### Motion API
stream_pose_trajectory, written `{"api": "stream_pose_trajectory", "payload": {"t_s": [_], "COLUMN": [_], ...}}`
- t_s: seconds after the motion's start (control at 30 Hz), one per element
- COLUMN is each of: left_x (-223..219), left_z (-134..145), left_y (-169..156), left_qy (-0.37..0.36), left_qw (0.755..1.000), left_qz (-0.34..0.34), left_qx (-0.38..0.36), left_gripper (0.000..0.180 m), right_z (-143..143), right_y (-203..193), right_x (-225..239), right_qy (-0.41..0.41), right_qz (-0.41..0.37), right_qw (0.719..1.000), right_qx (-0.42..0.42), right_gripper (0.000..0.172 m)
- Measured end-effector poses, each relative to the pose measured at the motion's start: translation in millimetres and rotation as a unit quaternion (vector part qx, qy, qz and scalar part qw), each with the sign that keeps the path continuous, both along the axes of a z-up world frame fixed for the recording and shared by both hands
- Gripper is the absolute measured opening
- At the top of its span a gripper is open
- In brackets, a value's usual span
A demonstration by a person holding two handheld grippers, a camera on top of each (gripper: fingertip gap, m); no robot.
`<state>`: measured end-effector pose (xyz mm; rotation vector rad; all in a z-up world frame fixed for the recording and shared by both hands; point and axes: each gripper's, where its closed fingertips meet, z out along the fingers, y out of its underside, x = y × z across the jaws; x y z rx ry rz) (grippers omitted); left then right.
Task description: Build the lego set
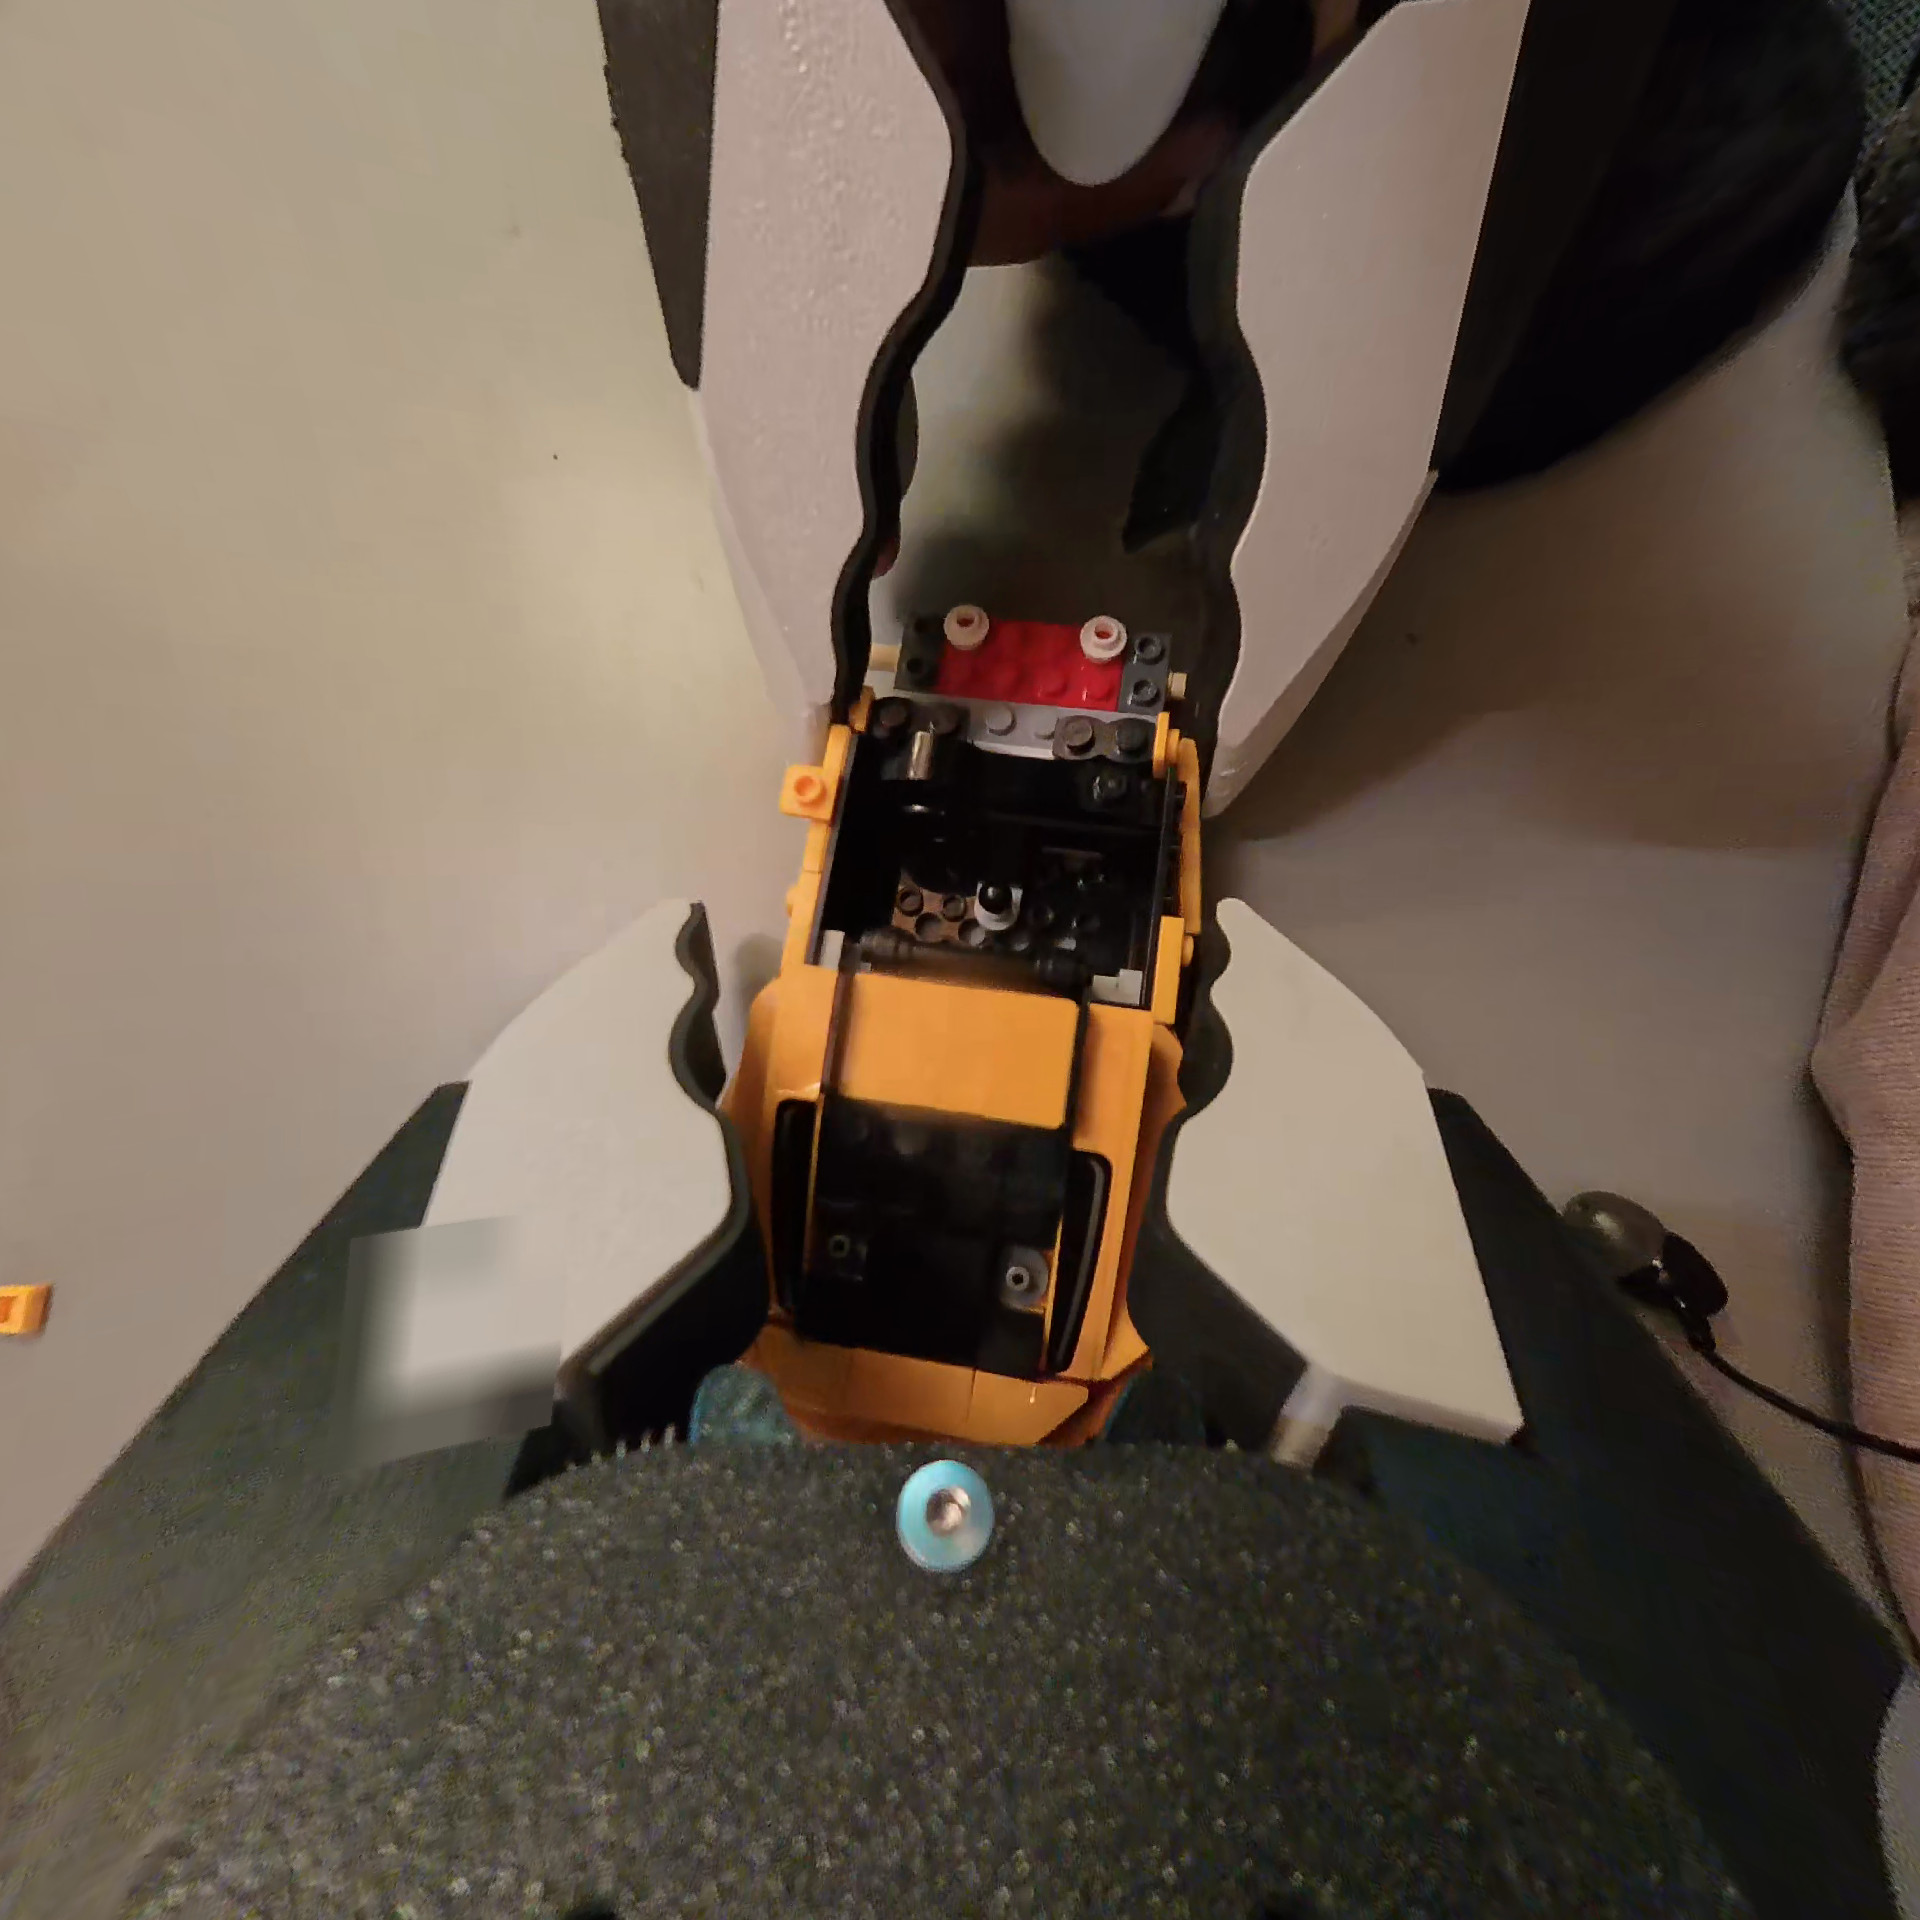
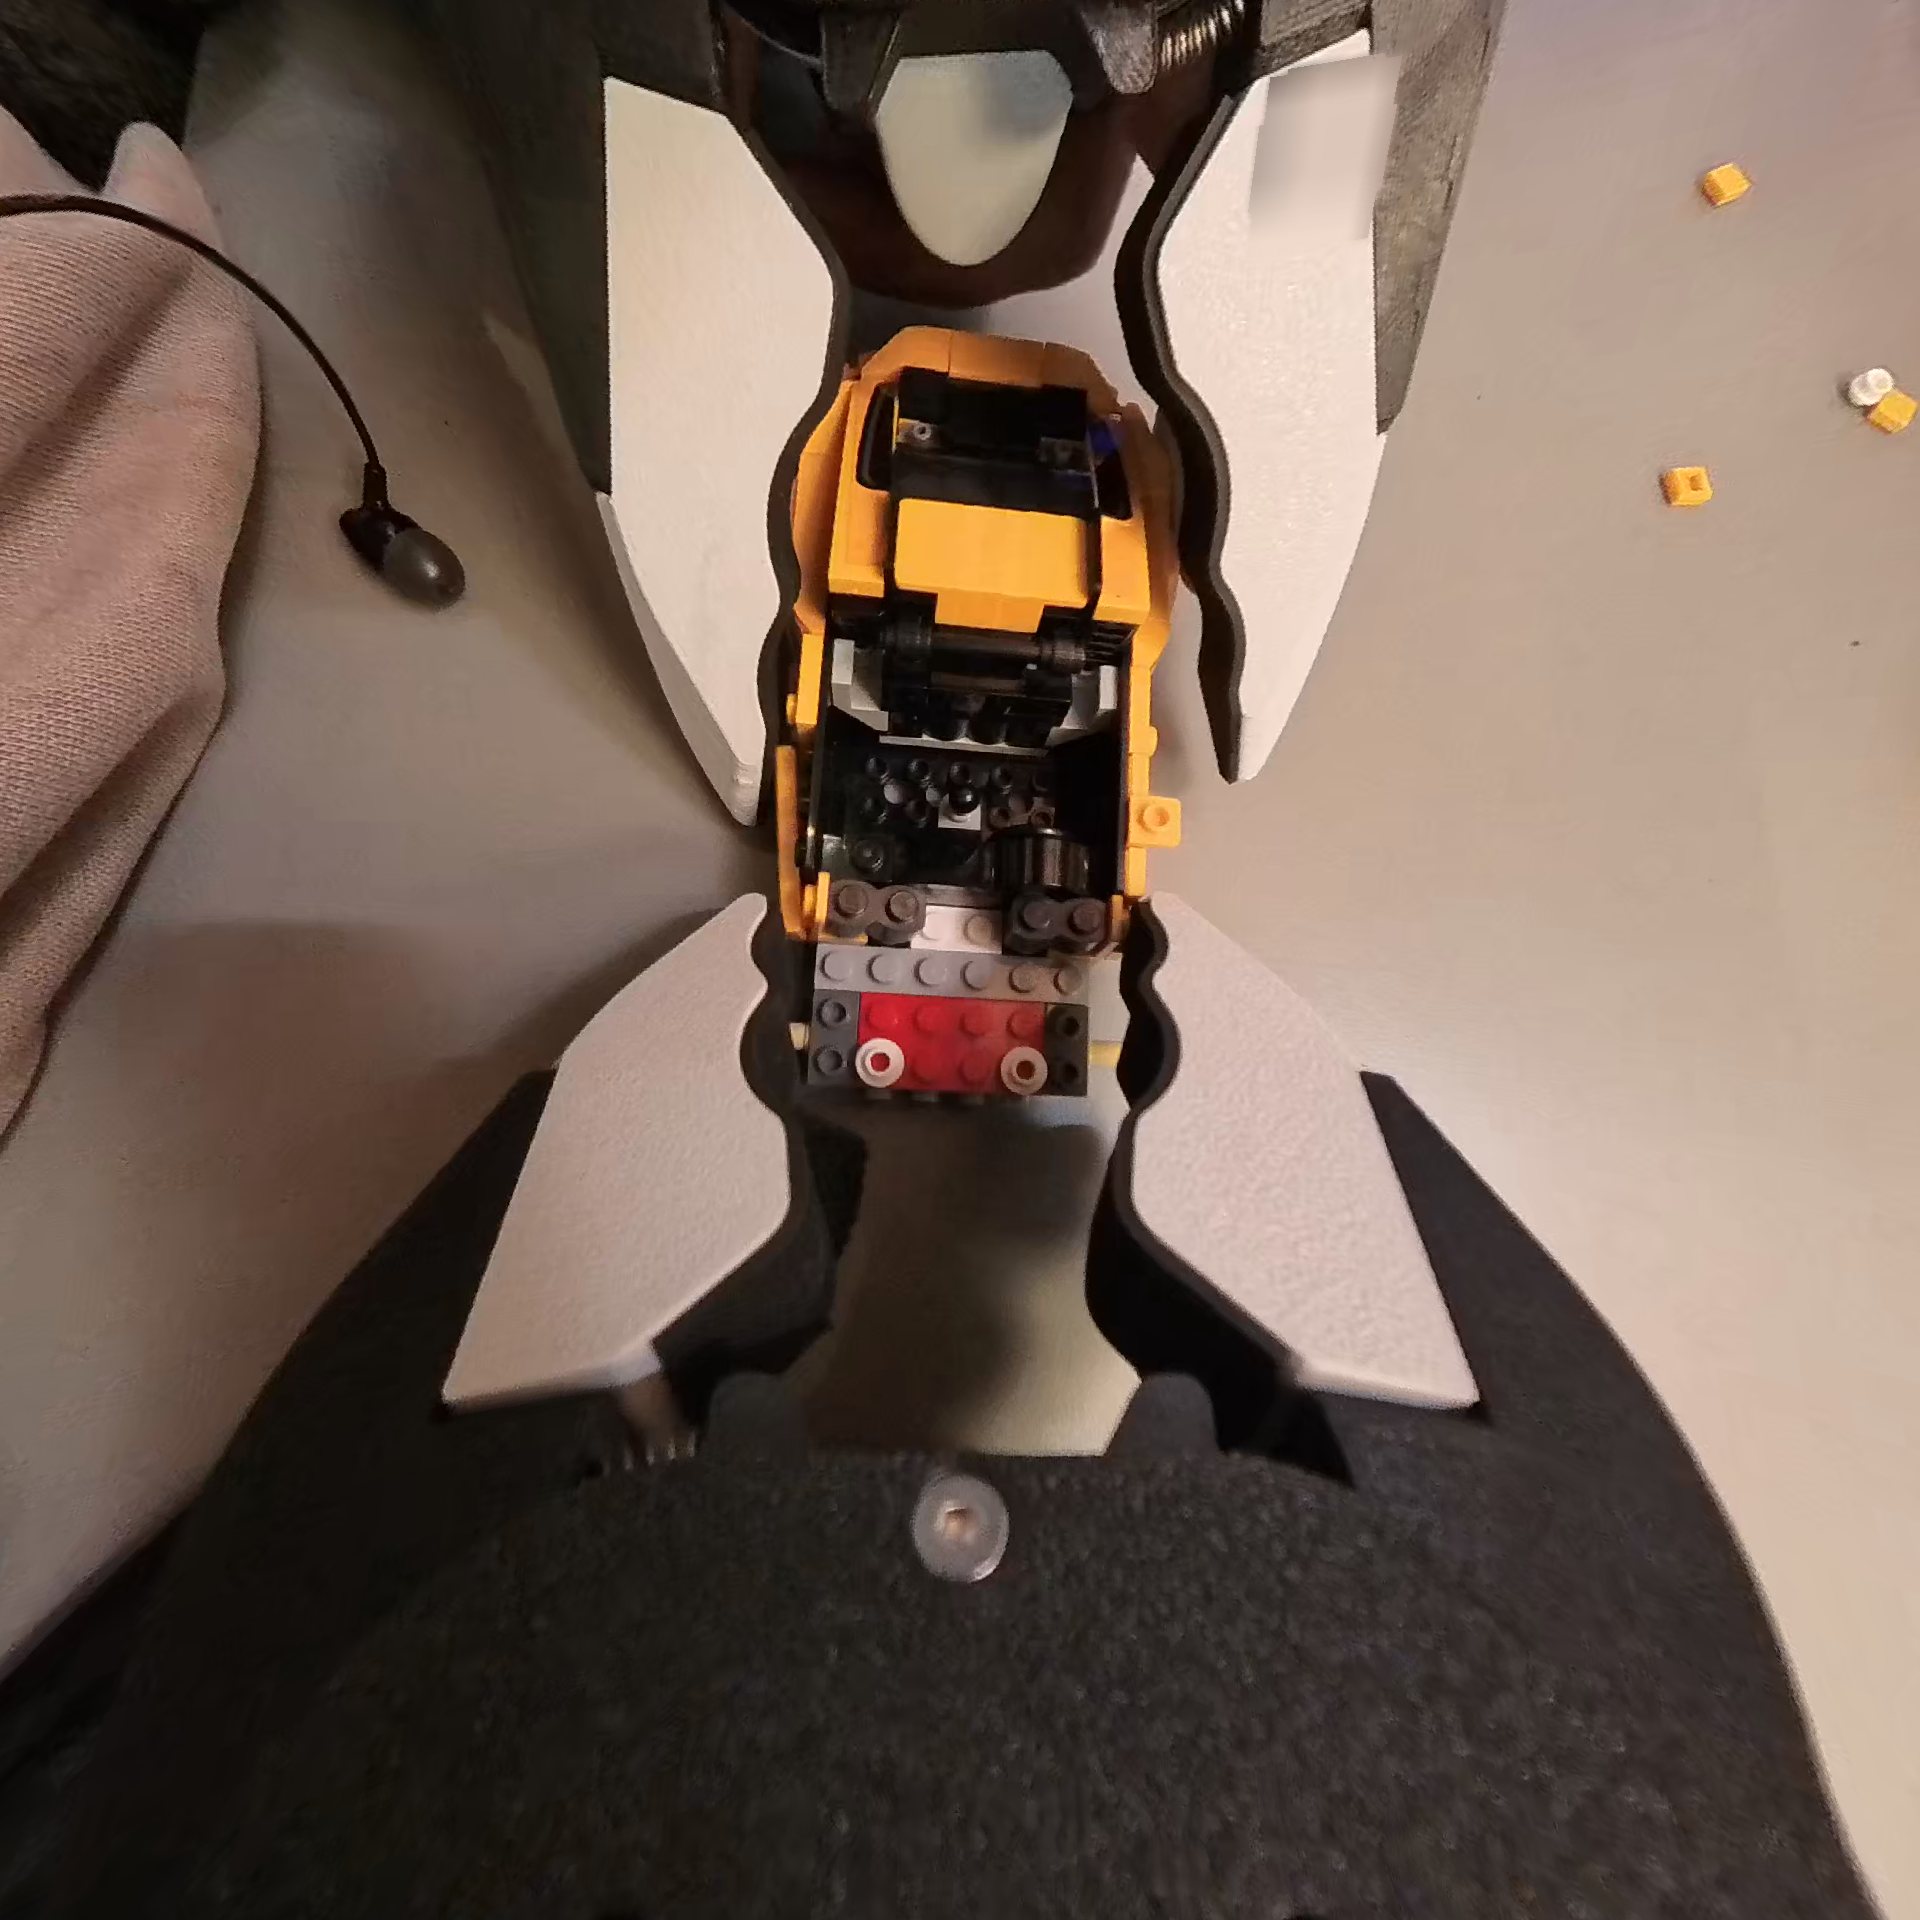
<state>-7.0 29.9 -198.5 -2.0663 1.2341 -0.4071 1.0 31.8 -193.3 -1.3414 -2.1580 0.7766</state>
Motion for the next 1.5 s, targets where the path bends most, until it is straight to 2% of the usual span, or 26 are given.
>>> {"api": "stream_pose_trajectory", "payload": {"t_s": [0.43,0.57,0.7,1.03,1.3,1.5], "left_x": [-0.4,0.2,-1.5,-4.7,-14.0,-20.2], "left_z": [2.7,11.9,9.0,7.9,7.4,7.2], "left_y": [2.2,2.0,1.3,0.4,-2.0,-0.4], "left_qy": [-0.014,-0.055,-0.03,-0.039,-0.025,-0.027], "left_qw": [1.0,0.998,1.0,0.999,1.0,0.999], "left_qz": [-0.004,0.003,-0.005,0.001,0.011,0.029], "left_qx": [0.005,-0.007,0.004,-0.009,-0.011,-0.009], "left_gripper": [0.086,0.076,0.076,0.076,0.077,0.077], "right_z": [-3.7,-2.0,-2.4,10.2,14.6,19.8], "right_y": [7.6,13.5,16.0,37.0,37.0,11.5], "right_x": [-9.0,-10.8,-11.2,10.8,19.3,26.0], "right_qy": [0.004,0.011,0.011,0.028,0.048,0.056], "right_qz": [-0.011,-0.027,-0.03,-0.056,-0.059,0.006], "right_qw": [1.0,0.999,0.999,0.998,0.997,0.998], "right_qx": [0.008,0.015,0.02,-0.007,-0.003,0.012], "right_gripper": [0.065,0.074,0.07,0.071,0.064,0.038]}}
